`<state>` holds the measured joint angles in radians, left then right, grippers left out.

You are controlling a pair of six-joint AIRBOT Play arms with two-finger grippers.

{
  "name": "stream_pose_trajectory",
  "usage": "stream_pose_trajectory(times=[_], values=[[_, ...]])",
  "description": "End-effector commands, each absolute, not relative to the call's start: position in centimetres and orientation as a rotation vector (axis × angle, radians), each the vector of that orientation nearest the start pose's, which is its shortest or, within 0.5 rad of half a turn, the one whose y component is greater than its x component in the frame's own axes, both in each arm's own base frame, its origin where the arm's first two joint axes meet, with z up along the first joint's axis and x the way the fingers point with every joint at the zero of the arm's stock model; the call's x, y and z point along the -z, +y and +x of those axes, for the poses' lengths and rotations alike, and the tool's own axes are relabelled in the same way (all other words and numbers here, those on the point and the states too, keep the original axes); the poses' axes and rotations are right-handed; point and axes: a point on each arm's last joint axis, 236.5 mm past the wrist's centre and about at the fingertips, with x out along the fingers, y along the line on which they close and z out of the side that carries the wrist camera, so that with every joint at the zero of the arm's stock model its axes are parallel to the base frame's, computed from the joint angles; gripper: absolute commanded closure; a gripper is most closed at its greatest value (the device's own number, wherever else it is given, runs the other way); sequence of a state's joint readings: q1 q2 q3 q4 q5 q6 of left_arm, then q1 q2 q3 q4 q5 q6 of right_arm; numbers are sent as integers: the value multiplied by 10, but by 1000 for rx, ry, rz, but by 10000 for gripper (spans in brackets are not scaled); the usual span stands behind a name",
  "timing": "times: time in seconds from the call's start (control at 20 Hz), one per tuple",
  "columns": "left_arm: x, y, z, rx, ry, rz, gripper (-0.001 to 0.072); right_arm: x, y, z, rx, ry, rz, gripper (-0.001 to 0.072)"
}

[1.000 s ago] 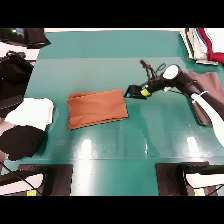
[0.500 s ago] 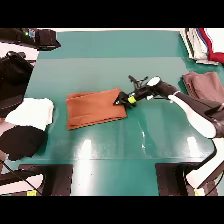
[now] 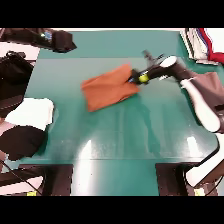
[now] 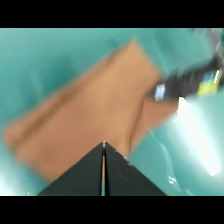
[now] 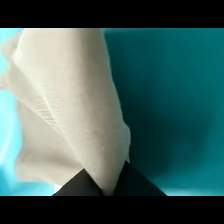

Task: Fold the shirts.

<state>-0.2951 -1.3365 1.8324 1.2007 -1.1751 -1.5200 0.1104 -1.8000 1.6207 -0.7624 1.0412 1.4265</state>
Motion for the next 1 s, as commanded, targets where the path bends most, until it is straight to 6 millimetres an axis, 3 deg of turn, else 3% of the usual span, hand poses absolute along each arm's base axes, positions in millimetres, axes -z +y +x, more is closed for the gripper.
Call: stream_pose_trajectory(times=[0.0,0.1,0.2,0.3,0.4,0.55,0.65,0.75,0.95], values=[[-280,-252,422,656,631,-85,682,-71,64,550,-315,960,626,696],[-284,-266,417,683,614,-82,682,-99,-22,553,-187,854,675,696],[-284,-272,413,698,615,-80,683,-113,-95,546,-68,774,717,696],[-283,-275,410,707,623,-81,682,-115,-150,535,25,727,754,696],[-282,-275,408,707,634,-85,682,-114,-192,524,100,689,785,696],[-281,-275,407,701,648,-103,683,-118,-227,519,167,626,801,696],[-280,-275,407,700,652,-107,682,-128,-233,523,177,577,812,696],[-279,-275,406,700,657,-108,682,-150,-236,529,169,522,801,696],[-275,-275,403,702,678,-100,682,-215,-229,533,109,441,717,696]])
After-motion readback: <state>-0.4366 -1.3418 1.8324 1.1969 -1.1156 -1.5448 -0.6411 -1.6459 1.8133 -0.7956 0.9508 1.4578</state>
